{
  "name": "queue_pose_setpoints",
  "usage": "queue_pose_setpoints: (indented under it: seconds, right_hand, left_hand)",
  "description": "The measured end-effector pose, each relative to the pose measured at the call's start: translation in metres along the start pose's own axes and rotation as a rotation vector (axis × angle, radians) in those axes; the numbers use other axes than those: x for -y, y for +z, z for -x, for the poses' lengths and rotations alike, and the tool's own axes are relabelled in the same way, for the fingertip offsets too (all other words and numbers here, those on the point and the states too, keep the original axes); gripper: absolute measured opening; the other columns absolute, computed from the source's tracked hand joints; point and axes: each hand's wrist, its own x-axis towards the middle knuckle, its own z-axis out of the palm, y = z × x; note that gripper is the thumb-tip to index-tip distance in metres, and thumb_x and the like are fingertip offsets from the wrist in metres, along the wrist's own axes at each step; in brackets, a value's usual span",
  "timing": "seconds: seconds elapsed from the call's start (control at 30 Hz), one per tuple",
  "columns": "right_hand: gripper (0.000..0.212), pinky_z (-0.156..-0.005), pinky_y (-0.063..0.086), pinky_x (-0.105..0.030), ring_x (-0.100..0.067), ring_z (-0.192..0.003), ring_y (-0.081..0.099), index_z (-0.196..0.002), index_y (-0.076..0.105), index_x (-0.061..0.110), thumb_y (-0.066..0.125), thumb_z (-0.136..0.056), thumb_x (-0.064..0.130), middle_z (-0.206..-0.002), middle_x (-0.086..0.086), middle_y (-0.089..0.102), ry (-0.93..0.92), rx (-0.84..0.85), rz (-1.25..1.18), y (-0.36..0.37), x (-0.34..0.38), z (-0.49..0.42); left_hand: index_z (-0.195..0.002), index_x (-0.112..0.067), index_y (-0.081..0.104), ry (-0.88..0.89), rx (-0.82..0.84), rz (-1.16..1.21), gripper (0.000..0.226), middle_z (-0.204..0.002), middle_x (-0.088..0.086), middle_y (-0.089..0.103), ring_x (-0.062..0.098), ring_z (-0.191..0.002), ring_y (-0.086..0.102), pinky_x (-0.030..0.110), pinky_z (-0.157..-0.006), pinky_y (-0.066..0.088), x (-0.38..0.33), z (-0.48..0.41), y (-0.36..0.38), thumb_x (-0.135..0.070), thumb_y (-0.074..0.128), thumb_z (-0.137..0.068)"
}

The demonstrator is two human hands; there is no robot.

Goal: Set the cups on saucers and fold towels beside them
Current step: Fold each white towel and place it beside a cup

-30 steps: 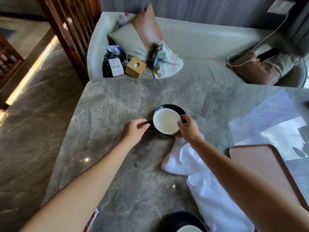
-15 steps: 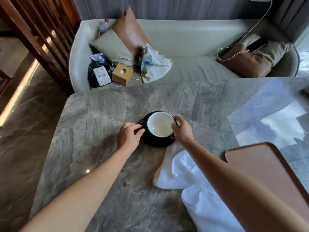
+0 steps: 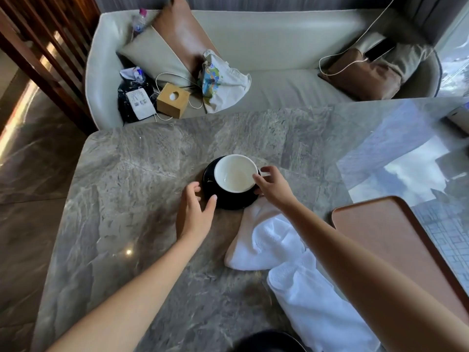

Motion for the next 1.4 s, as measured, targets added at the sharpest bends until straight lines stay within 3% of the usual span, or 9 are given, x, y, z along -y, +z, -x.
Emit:
queue_pose_setpoints:
  seconds: [0.17, 0.4, 0.5, 0.67, 0.87, 0.97, 1.1, 1.2, 1.4]
  right_hand:
    - [0.016, -0.071, 0.047, -0.021, -0.006, -0.074, 0.061, -0.094, 0.062, 0.013, 0.055, -0.085, 0.002, -0.085, 0.004, 0.066, -0.28, -0.216, 0.019, -0.017, -0.007, 0.041]
    - [0.017, -0.076, 0.051, -0.029, -0.017, -0.073, 0.064, -0.08, 0.066, 0.012, 0.053, -0.075, 0.002, -0.076, -0.006, 0.068, -0.195, 0.038, 0.04, -0.007, -0.021, 0.117]
    - [0.014, -0.077, 0.047, -0.017, -0.018, -0.086, 0.064, -0.09, 0.068, 0.003, 0.058, -0.079, 0.003, -0.091, -0.011, 0.071, -0.204, 0.15, 0.168, -0.004, -0.034, 0.136]
    - [0.042, -0.088, 0.045, -0.034, -0.019, -0.103, 0.057, -0.112, 0.058, 0.006, 0.074, -0.074, 0.017, -0.11, -0.007, 0.063, -0.271, 0.224, 0.39, -0.011, -0.05, 0.153]
    - [0.009, -0.056, 0.03, -0.025, -0.012, -0.066, 0.056, -0.086, 0.053, 0.031, 0.06, -0.084, 0.024, -0.071, 0.011, 0.059, -0.34, -0.187, 0.335, -0.027, -0.034, 0.159]
    - [0.01, -0.055, 0.035, -0.026, -0.017, -0.063, 0.059, -0.091, 0.05, 0.028, 0.048, -0.084, 0.021, -0.069, 0.007, 0.062, -0.399, -0.194, 0.306, -0.04, -0.013, 0.154]
    - [0.017, -0.053, 0.033, -0.029, -0.015, -0.056, 0.05, -0.098, 0.041, 0.029, 0.045, -0.085, 0.02, -0.063, 0.012, 0.051, -0.511, -0.179, 0.252, -0.051, 0.012, 0.151]
    - [0.023, -0.049, 0.033, -0.027, -0.01, -0.053, 0.046, -0.102, 0.043, 0.03, 0.048, -0.082, 0.021, -0.061, 0.014, 0.052, -0.676, -0.139, 0.249, -0.06, 0.018, 0.155]
    - [0.025, -0.056, 0.041, -0.031, -0.021, -0.063, 0.059, -0.1, 0.047, 0.033, 0.047, -0.076, 0.022, -0.074, -0.001, 0.067, -0.838, -0.002, 0.273, -0.042, 0.029, 0.168]
  left_hand:
    - [-0.106, -0.009, 0.053, 0.263, 0.178, -0.069, 0.022, -0.1, 0.0, 0.053, 0.017, -0.09, 0.054, 0.04, -0.083, 0.047, 0.021, 0.073, 0.003, -0.015, 0.06, -0.085]
    - [-0.118, -0.028, 0.05, 0.406, 0.436, -0.501, 0.039, -0.123, -0.009, 0.046, 0.015, -0.115, 0.042, 0.032, -0.088, 0.038, 0.033, 0.103, 0.011, -0.029, 0.057, -0.08]
    - [-0.097, -0.012, 0.064, 0.341, 0.377, -0.324, 0.016, -0.101, 0.006, 0.061, 0.027, -0.099, 0.055, 0.038, -0.082, 0.041, 0.012, 0.096, 0.01, -0.011, 0.06, -0.082]
    - [-0.092, -0.012, 0.061, 0.264, 0.298, -0.177, 0.011, -0.085, 0.009, 0.067, 0.029, -0.082, 0.058, 0.036, -0.069, 0.043, -0.025, 0.095, -0.003, -0.021, 0.058, -0.087]
    - [-0.069, -0.004, 0.048, 0.292, 0.232, 0.116, 0.029, -0.06, 0.014, 0.049, 0.019, -0.058, 0.042, 0.032, -0.055, 0.029, -0.071, 0.102, -0.016, -0.021, 0.06, -0.088]
    - [-0.056, -0.016, 0.035, 0.286, 0.271, 0.199, 0.045, -0.053, -0.004, 0.032, 0.013, -0.055, 0.031, 0.032, -0.054, 0.022, -0.086, 0.106, -0.026, -0.036, 0.067, -0.079]
    - [-0.071, -0.003, 0.055, 0.249, 0.468, 0.146, 0.029, -0.068, -0.001, 0.049, 0.01, -0.066, 0.043, 0.03, -0.061, 0.032, -0.087, 0.116, -0.041, -0.026, 0.071, -0.069]
    - [-0.062, -0.006, 0.047, 0.268, 0.298, 0.034, 0.006, -0.066, 0.001, 0.045, 0.015, -0.063, 0.044, 0.031, -0.062, 0.032, -0.077, 0.117, -0.06, -0.01, 0.051, -0.061]
    - [-0.061, -0.019, 0.049, 0.093, -0.087, 0.17, 0.029, -0.071, 0.009, 0.065, 0.013, -0.064, 0.055, 0.025, -0.06, 0.042, -0.058, 0.127, -0.112, 0.006, 0.056, -0.074]
